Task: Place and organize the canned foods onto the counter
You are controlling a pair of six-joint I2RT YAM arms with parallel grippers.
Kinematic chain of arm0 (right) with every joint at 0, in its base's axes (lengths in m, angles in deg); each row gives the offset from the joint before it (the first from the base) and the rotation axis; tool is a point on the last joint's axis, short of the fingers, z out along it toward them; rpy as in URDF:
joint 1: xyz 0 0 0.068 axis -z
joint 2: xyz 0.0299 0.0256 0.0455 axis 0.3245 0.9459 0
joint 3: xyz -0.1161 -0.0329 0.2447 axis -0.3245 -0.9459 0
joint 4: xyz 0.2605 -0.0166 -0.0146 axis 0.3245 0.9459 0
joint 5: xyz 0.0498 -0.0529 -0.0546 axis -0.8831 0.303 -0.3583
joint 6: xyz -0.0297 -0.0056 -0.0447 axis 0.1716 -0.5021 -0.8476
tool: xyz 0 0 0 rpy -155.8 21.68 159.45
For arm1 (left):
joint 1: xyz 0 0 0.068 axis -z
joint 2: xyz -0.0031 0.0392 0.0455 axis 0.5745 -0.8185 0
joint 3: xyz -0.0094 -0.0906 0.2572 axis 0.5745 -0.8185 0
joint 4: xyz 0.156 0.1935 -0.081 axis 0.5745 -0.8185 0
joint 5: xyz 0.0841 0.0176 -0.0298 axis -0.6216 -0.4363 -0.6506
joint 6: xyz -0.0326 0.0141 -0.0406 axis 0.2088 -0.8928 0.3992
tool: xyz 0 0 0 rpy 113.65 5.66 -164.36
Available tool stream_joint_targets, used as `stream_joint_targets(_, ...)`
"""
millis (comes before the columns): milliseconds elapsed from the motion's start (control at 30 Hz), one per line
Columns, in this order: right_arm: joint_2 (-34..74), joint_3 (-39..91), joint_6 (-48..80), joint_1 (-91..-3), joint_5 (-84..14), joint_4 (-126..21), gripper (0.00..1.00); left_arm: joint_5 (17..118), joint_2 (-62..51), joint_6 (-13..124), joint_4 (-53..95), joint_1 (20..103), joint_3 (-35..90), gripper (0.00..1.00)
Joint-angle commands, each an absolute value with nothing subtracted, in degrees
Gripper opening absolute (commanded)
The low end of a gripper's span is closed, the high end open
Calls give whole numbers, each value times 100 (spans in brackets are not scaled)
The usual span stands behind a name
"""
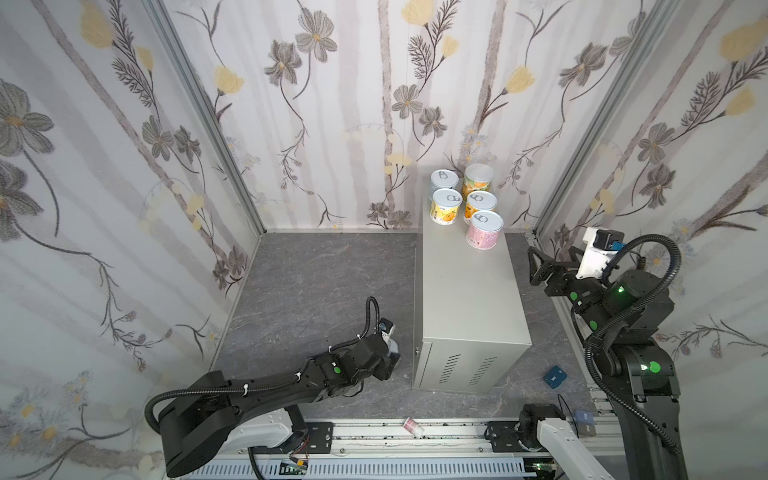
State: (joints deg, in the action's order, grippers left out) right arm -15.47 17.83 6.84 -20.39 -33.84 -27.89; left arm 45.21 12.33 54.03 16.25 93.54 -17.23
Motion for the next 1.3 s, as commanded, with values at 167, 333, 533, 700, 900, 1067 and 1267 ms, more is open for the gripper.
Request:
stream_joint_targets(167,-1503,1744,653,-2156,-3457,-3152,100,4072,2408,4957,642,9228,-1268,57)
stream_joint_targets(333,-1494,1738,636,-2227,-3454,-3170,100,3777,2948,4877,217,9201,-790,55)
stream_joint_targets(533,-1443,1770,617,-2302,-3446,-3205,100,3726,3071,4330,-654,9133,414,52)
stream_joint_targets(700,-1438,1744,609,-2341,-3435,-3223,100,4194,2913,3841,-1397,9044,1737,51)
stream_joint_targets(900,-1468,1720,609,-2375,-3440,-3241,100,5201,2225,3431,-2406,9043,3347,51)
stream_joint_targets(1067,-1525,1680,520,-2377,-3620,-3228,100,5992,1619,3138,-2960,9039,4551,51)
stream_joint_targets(1267,-1487,1677,177,-2553,-5218,-3158,100,6815,915,2889,-3237,9041,5633,51)
